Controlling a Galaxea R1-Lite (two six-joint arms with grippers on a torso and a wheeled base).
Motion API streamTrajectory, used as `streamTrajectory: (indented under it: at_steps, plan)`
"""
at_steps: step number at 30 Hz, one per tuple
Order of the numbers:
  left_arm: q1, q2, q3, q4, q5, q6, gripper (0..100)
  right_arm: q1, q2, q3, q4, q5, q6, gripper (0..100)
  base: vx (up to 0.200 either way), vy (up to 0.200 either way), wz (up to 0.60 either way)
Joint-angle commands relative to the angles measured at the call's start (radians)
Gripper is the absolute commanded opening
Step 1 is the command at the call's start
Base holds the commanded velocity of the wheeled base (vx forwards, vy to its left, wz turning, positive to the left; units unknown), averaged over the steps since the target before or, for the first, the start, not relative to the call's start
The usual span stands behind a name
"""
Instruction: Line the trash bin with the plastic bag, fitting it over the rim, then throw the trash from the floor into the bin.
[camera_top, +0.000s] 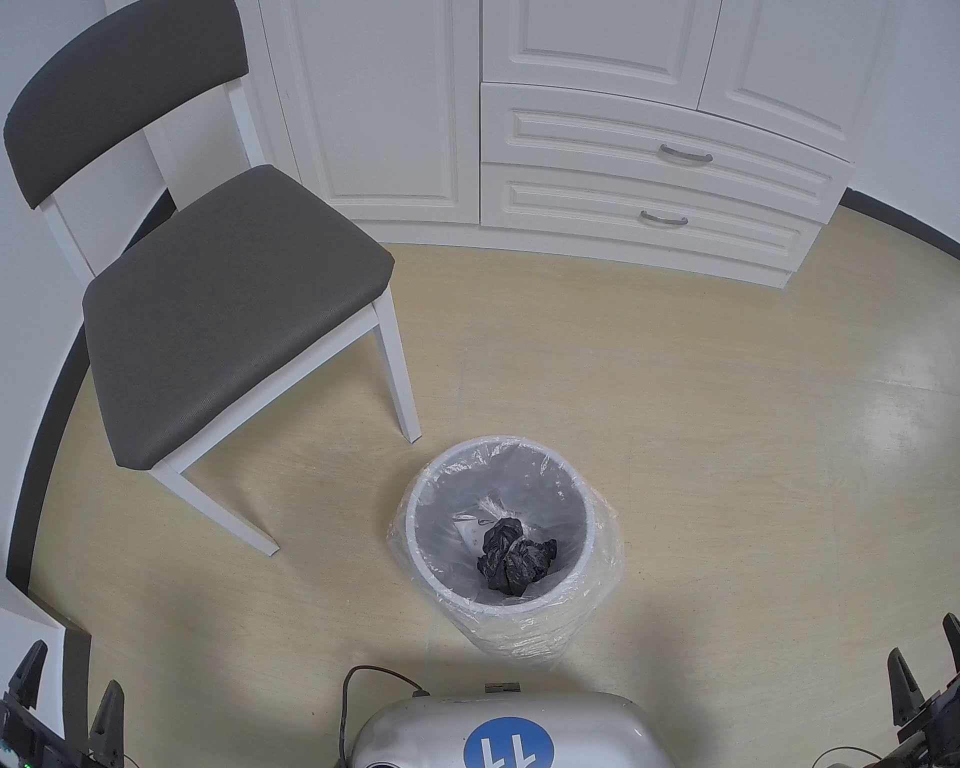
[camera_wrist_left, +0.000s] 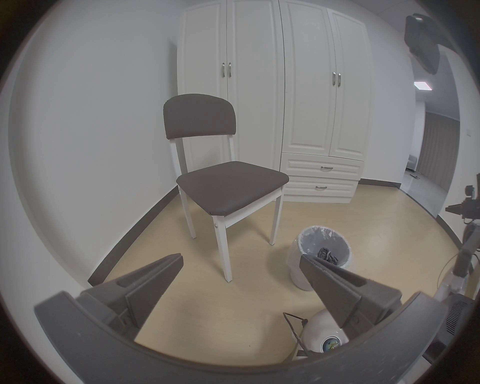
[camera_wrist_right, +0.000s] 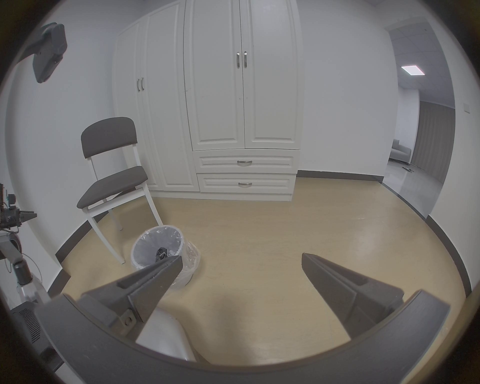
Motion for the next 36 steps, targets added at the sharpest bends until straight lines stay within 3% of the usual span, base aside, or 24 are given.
streamTrajectory:
  at_steps: [1, 10, 16, 24, 36]
  plan:
    - [0.0, -0.016, 0.016, 0.0, -0.001, -0.005, 100, 0.0, -0.016, 0.018, -0.001, 0.0, 0.001, 100, 0.0, 0.0, 0.0]
    - [0.0, -0.016, 0.015, -0.002, 0.003, -0.034, 100, 0.001, -0.016, 0.016, -0.001, -0.002, 0.014, 100, 0.0, 0.0, 0.0]
    - [0.0, -0.016, 0.018, 0.0, -0.004, 0.015, 100, 0.0, -0.016, 0.016, -0.001, -0.003, 0.012, 100, 0.0, 0.0, 0.0]
    - [-0.001, -0.016, 0.016, -0.002, 0.007, -0.034, 100, 0.001, -0.016, 0.016, -0.001, -0.003, 0.014, 100, 0.0, 0.0, 0.0]
    - [-0.001, -0.016, 0.018, -0.003, 0.0, 0.0, 100, 0.001, -0.016, 0.016, -0.001, -0.003, 0.014, 100, 0.0, 0.0, 0.0]
